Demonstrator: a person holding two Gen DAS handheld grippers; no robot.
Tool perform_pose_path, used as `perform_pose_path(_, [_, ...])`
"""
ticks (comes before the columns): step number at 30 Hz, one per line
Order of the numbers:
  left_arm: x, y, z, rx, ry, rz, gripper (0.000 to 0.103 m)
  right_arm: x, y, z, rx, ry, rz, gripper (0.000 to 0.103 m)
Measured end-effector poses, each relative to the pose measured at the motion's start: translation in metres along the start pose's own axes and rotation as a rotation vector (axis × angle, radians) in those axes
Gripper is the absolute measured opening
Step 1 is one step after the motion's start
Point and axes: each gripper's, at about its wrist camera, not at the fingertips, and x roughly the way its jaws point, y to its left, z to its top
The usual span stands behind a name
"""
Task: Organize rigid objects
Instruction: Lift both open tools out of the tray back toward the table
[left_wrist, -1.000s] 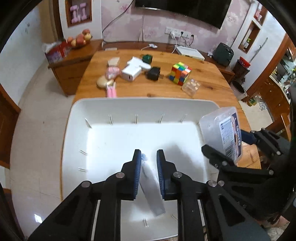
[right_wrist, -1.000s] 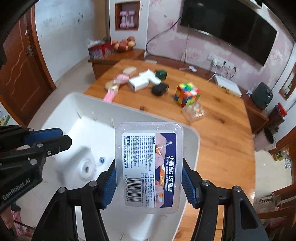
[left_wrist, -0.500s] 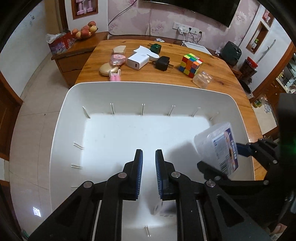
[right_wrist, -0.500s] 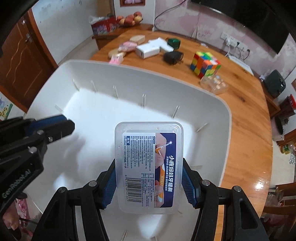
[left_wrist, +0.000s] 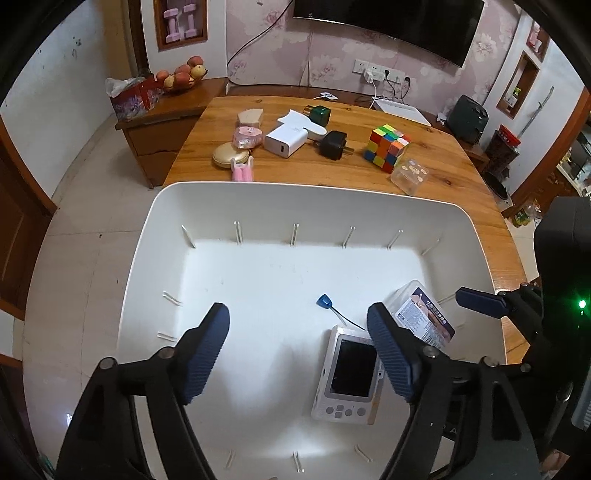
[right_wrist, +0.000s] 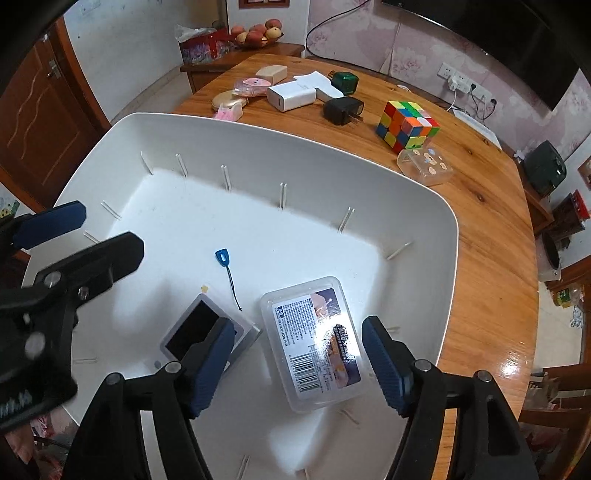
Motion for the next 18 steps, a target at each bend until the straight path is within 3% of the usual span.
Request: perform_pose_path(18, [0.002,0.004,0.01,-0.032,0.025,0.022,0.083,-0.014,-0.017,0.003,0.065,-0.066,0.04,0.072])
